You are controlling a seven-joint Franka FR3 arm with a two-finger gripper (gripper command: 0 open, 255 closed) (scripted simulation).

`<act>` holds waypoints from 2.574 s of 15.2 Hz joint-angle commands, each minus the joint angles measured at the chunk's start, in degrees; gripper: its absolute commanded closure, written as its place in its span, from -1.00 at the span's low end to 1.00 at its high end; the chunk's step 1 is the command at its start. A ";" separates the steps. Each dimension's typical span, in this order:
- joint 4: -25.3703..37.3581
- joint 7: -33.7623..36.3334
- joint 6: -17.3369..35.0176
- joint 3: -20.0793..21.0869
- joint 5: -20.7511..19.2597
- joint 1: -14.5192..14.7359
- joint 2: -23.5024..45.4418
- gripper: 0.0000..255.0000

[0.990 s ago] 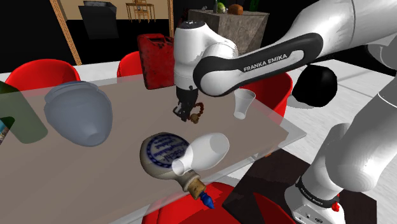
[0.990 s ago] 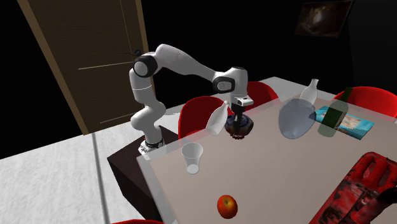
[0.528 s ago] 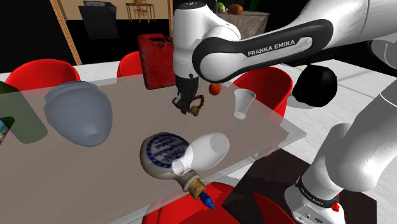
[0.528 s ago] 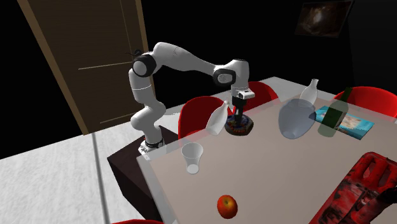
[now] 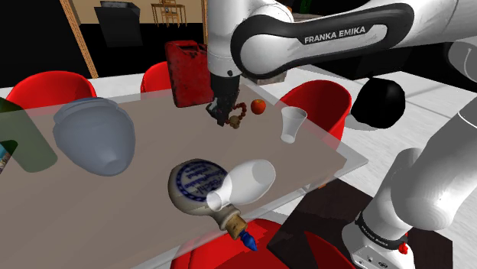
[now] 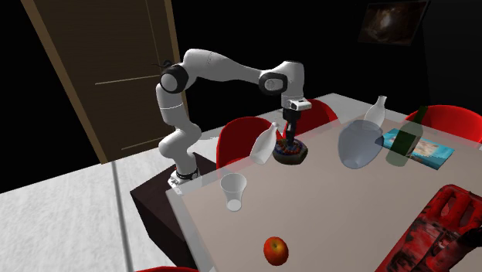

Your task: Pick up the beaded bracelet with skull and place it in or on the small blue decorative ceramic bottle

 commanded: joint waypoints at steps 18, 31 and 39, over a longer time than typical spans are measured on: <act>15.56 11.05 -11.84 6.78 -2.55 5.27 5.93 1.00; 22.65 23.85 -13.30 12.47 -7.85 12.34 15.11 1.00; 15.57 24.65 -6.94 12.22 -7.61 11.76 14.30 1.00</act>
